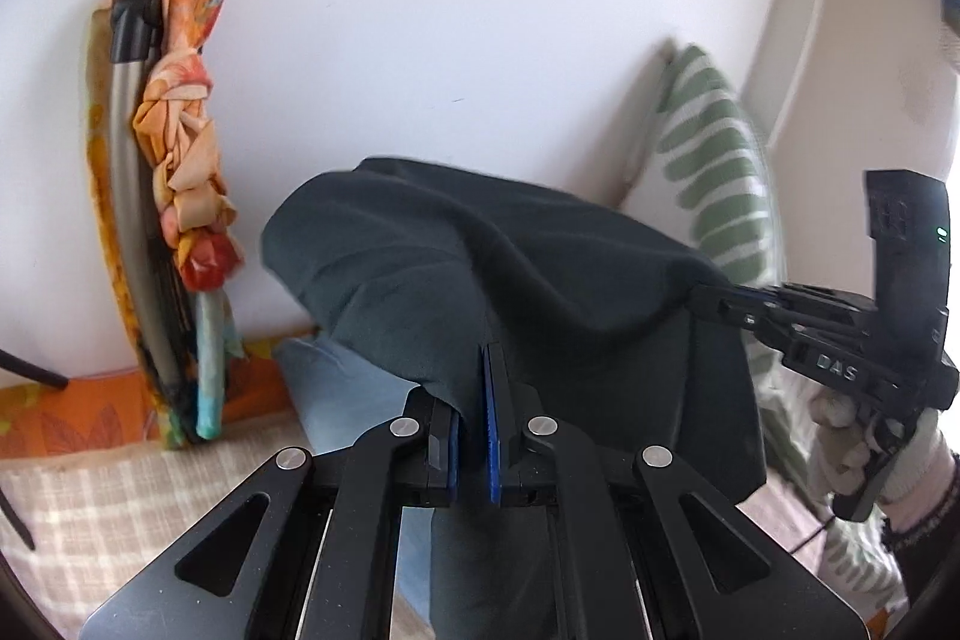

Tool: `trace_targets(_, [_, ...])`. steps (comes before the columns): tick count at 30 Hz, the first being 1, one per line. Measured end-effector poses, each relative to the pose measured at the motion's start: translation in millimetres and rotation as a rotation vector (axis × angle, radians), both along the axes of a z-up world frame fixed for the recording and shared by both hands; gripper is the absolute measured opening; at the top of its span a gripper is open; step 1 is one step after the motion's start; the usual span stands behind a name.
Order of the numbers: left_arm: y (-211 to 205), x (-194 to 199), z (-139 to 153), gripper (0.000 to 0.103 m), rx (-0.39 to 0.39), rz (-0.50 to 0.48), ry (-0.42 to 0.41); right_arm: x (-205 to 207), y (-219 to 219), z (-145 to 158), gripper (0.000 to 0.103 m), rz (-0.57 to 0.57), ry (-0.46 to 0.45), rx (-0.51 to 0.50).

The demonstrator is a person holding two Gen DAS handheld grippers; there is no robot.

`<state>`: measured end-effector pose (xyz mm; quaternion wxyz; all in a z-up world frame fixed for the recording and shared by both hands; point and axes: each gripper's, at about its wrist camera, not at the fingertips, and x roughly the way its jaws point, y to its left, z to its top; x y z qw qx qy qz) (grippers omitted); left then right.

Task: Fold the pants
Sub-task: 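Lower the trousers onto the jeans stack and open both tools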

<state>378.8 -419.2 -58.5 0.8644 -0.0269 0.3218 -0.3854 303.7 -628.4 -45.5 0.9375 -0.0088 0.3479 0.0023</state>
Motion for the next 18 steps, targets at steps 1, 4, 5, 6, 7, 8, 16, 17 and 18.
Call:
trace_targets(1, [-3,7,-5,0.005,0.010,0.010,0.007,5,-3,-5,0.005,0.001,0.002,-0.003])
trace_targets(4, [-13,25,-26,0.005,0.056,0.008,0.077,25,-18,-37,0.007,-0.021,0.072,0.036])
trace_targets(5, [-12,28,-32,0.007,0.063,0.007,0.103,29,-22,-46,0.008,-0.036,0.095,0.034])
trace_targets(6, [-12,30,-38,0.014,0.072,0.017,0.120,32,-26,-56,0.013,-0.071,0.111,0.004])
trace_targets(7, [-12,29,-42,0.019,0.085,0.031,0.127,34,-29,-60,0.027,-0.097,0.120,-0.022])
trace_targets(8, [-9,28,-45,0.029,0.096,0.040,0.136,34,-32,-64,0.035,-0.117,0.126,-0.037])
trace_targets(16, [13,10,-45,0.051,0.101,0.039,0.136,11,-49,-58,0.051,-0.157,0.107,0.021])
trace_targets(17, [13,9,-45,0.051,0.102,0.041,0.137,8,-49,-57,0.053,-0.157,0.104,0.028])
trace_targets(18, [13,5,-45,0.052,0.102,0.040,0.140,4,-49,-56,0.058,-0.157,0.102,0.033])
